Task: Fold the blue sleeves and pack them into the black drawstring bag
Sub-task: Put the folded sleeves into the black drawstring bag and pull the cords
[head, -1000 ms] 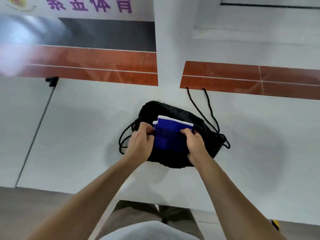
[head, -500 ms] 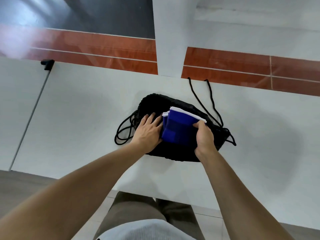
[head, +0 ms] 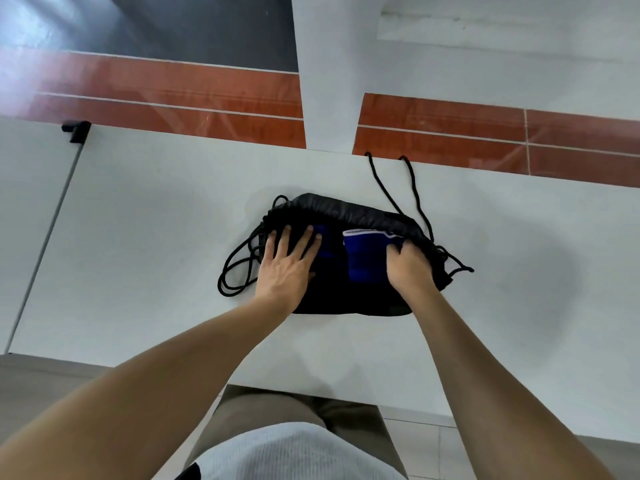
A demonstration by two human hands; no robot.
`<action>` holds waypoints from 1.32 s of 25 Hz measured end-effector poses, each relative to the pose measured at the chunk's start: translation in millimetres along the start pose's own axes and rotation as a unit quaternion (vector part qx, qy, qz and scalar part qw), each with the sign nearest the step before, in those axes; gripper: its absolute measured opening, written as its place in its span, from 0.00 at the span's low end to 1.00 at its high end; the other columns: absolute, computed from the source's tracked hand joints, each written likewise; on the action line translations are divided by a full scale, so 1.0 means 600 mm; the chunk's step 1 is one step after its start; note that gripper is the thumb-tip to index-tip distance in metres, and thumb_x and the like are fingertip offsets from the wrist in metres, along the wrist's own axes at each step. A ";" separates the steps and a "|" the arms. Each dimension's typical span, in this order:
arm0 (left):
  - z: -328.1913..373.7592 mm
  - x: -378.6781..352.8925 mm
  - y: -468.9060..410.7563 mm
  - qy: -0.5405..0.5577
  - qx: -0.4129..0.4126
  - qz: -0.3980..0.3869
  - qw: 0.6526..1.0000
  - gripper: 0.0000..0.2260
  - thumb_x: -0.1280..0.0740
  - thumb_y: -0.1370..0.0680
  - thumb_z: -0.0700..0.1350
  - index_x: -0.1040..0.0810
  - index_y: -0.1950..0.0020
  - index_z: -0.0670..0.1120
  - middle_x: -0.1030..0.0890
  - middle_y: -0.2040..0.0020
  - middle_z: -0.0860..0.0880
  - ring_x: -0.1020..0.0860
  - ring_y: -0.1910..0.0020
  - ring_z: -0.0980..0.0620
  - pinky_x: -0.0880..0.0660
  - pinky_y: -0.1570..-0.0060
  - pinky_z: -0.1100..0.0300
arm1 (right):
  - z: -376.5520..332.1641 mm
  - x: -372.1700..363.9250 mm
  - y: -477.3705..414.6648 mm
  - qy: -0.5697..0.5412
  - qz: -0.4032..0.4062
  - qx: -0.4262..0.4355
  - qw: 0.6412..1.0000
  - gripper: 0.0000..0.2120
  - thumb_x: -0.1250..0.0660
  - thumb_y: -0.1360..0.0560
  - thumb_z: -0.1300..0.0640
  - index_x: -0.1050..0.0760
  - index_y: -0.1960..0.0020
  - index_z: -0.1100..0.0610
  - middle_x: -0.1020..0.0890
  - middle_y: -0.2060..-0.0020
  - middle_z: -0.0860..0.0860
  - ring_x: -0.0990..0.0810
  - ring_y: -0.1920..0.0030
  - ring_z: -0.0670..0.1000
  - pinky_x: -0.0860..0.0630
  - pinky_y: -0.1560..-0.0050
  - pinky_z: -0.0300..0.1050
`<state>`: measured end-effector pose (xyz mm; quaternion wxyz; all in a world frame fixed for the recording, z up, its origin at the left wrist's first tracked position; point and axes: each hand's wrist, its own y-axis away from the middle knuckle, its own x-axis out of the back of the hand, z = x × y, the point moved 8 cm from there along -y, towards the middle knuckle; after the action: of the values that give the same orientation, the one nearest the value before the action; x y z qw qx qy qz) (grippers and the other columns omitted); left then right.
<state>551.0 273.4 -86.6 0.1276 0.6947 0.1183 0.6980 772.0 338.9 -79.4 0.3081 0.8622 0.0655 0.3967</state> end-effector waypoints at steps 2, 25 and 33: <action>-0.001 0.003 0.003 -0.004 0.012 0.006 1.000 0.31 0.43 0.17 0.55 0.52 0.18 0.53 0.50 0.18 0.51 0.54 0.20 0.39 0.60 0.23 0.40 | 0.001 -0.008 0.004 0.061 0.022 0.019 0.998 0.17 0.44 0.16 0.53 0.26 0.36 0.64 0.20 0.40 0.62 0.21 0.40 0.63 0.28 0.41 0.51; -0.124 0.076 0.061 0.274 0.219 0.127 0.928 0.32 0.28 0.27 0.52 0.35 0.26 0.49 0.26 0.32 0.48 0.32 0.31 0.43 0.41 0.29 0.48 | -0.074 0.049 0.133 0.229 0.211 0.377 0.872 0.25 0.29 0.28 0.55 0.28 0.32 0.55 0.22 0.42 0.52 0.24 0.43 0.57 0.29 0.41 0.51; -0.155 0.061 0.085 0.351 0.241 0.033 0.904 0.07 0.36 0.25 0.46 0.27 0.49 0.46 0.22 0.52 0.46 0.25 0.49 0.42 0.29 0.52 0.49 | 0.026 0.116 0.053 0.213 0.121 0.180 0.953 0.08 0.44 0.17 0.54 0.29 0.45 0.55 0.18 0.58 0.53 0.21 0.60 0.60 0.29 0.60 0.49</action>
<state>457.2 239.2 -35.4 -0.1166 0.4178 0.2967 0.8508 826.6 330.8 -23.7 0.0764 0.8004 0.0952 0.5870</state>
